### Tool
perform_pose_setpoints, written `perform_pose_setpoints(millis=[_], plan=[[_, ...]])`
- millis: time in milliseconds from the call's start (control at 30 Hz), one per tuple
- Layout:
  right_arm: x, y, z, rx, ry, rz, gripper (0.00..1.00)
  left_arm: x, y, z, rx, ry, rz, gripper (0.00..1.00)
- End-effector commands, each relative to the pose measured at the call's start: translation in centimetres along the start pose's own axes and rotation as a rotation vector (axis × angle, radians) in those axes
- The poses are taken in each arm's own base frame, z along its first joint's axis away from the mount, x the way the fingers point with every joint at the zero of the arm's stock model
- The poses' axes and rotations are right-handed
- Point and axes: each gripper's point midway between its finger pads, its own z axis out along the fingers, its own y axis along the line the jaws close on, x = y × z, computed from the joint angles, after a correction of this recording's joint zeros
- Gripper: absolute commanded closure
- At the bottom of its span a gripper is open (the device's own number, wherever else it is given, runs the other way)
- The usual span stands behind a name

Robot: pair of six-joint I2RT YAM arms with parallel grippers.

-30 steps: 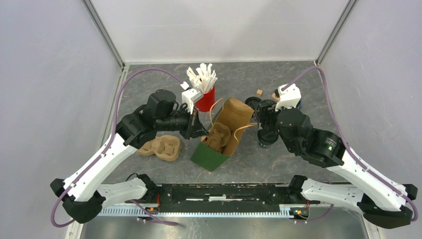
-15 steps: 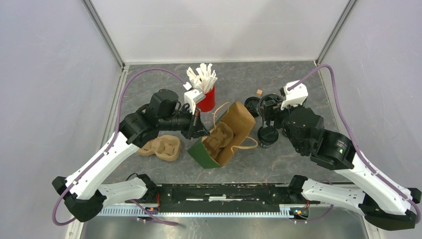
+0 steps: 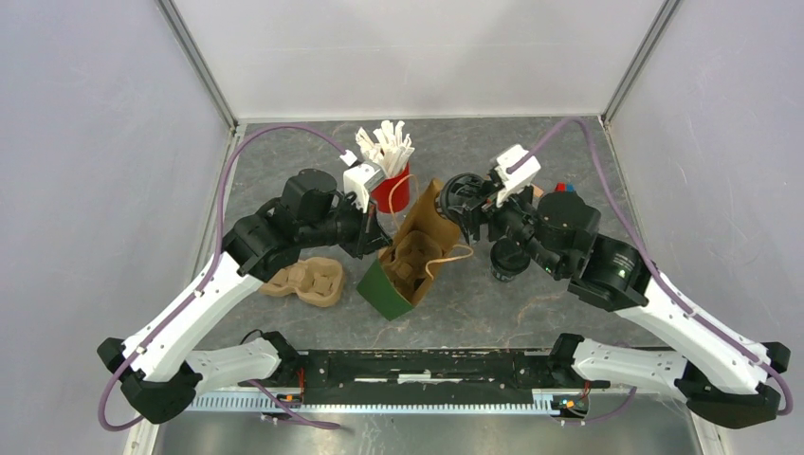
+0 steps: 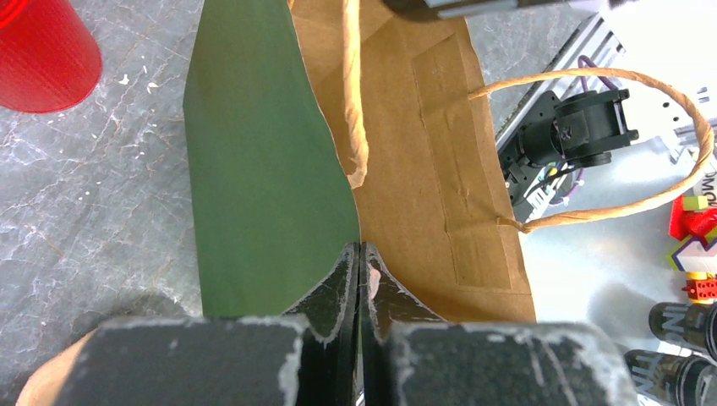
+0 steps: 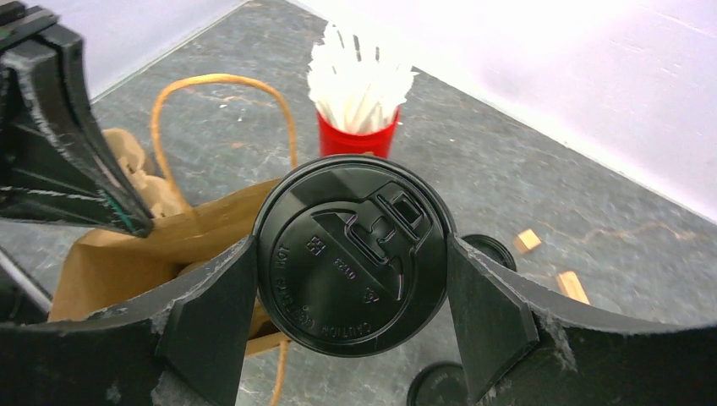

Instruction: Pack the takeout coffee

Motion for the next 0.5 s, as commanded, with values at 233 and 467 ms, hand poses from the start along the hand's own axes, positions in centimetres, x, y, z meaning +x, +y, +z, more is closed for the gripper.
perform_pose_setpoints(millis=[233,467], plan=[[2.7,5.5,2.8,-0.249,0.062,-0.083,0.21,-3.7,1.0,-2.1,-0.119,-0.113,0.015,0.62],[3.5,5.6,3.6,-0.243,0.086,-0.119,0.21,-4.7,2.6,-7.1,-0.358,-0.118,-0.254,0.43]])
